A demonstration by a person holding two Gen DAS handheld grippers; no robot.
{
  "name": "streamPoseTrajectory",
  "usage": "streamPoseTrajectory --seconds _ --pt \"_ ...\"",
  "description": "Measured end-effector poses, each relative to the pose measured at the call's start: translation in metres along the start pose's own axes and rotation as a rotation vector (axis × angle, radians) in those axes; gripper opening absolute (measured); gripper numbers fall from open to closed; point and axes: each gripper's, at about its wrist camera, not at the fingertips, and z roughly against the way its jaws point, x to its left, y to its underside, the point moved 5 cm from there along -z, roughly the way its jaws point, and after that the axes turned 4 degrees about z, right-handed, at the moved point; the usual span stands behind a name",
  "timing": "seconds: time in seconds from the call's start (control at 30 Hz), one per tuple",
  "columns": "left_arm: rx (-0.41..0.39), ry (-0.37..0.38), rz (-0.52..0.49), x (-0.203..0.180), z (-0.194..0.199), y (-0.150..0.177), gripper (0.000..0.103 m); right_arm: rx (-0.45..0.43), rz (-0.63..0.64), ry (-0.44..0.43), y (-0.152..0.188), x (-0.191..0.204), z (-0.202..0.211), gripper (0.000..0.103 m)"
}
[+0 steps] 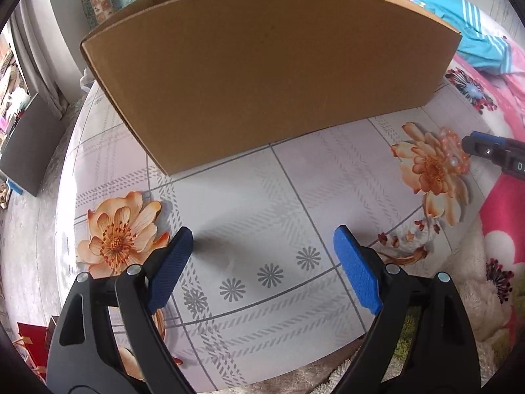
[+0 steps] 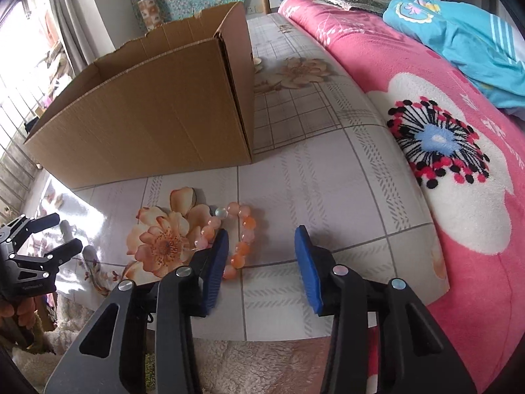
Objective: Organize jewelry
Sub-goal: 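Move both open grippers back toward the pink bead bracelet on the table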
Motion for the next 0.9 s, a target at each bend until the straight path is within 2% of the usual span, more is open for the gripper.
streamPoseTrajectory --seconds 0.13,0.2,0.27,0.73,0.9 --pt "-0.011 0.000 0.022 0.006 -0.001 0.002 0.092 0.010 0.034 0.027 0.000 0.004 -0.005 0.026" --pt "-0.017 0.001 0.029 0.011 -0.001 0.003 0.094 0.020 0.044 0.011 0.000 0.008 -0.005 0.014" --pt "-0.023 -0.002 0.035 0.010 -0.003 0.003 0.095 0.034 0.058 -0.002 0.000 0.012 -0.007 0.011" --pt "-0.008 -0.020 0.059 0.001 -0.012 -0.005 0.095 0.058 0.061 -0.193 -0.009 0.073 -0.022 0.011" --pt "-0.008 -0.027 0.071 0.001 -0.014 -0.006 0.095 0.057 0.106 -0.217 -0.014 0.101 -0.027 0.011"
